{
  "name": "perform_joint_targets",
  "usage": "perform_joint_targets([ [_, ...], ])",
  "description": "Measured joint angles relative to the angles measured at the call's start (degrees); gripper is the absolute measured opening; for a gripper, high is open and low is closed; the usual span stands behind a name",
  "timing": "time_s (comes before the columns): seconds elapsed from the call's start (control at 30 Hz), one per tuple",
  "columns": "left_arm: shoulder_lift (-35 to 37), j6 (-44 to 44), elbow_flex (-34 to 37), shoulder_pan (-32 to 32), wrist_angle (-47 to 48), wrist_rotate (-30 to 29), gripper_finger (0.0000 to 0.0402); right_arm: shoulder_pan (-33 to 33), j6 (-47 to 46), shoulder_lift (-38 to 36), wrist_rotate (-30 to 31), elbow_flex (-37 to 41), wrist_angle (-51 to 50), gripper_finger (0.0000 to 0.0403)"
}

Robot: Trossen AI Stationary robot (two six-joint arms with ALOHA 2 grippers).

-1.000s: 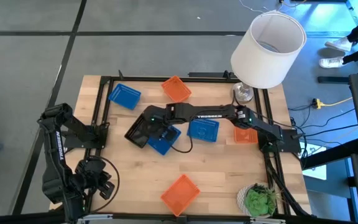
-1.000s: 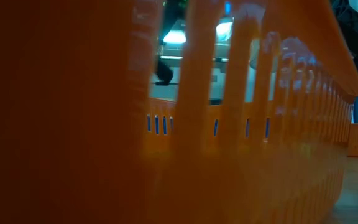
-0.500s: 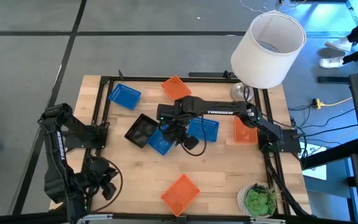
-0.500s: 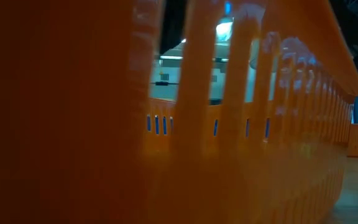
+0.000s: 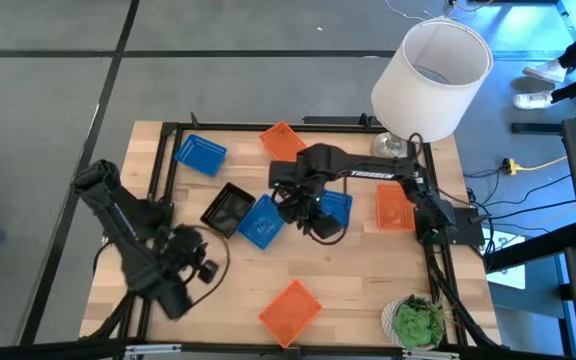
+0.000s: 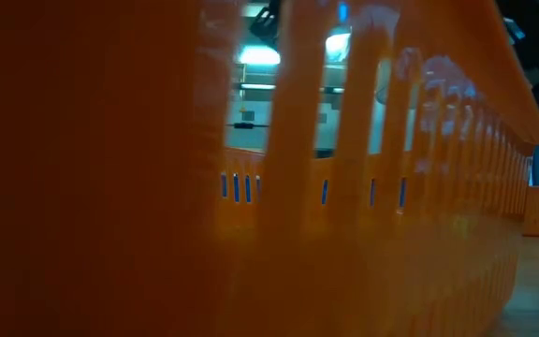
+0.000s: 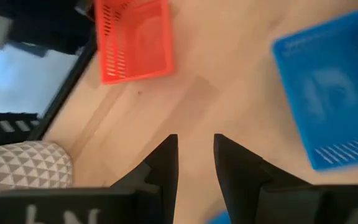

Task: Stack baskets by color
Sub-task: Stack the top blue bin on the middle blue bin

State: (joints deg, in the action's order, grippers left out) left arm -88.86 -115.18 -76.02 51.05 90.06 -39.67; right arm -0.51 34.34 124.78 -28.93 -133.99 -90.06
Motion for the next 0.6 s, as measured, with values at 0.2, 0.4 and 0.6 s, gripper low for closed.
perform_joint_targets([
  [0.2, 2.94, 9.63, 0.34, -8.81, -0.04, -0.05, 0.0064, -0.25, -8.64, -4.81, 10.19, 0.00, 0.01, 0.0102],
  [0.4, 5.91, 12.05, 0.34, -20.21, 0.00, 2.19, 0.0064, -0.82, -25.33, -9.67, 22.60, -0.07, 0.00, 0.0102],
  [0.6, 6.51, 22.24, 0.36, -34.23, -0.04, 10.25, 0.0064, -1.31, -37.01, -14.46, 39.65, 0.24, 0.04, 0.0102],
])
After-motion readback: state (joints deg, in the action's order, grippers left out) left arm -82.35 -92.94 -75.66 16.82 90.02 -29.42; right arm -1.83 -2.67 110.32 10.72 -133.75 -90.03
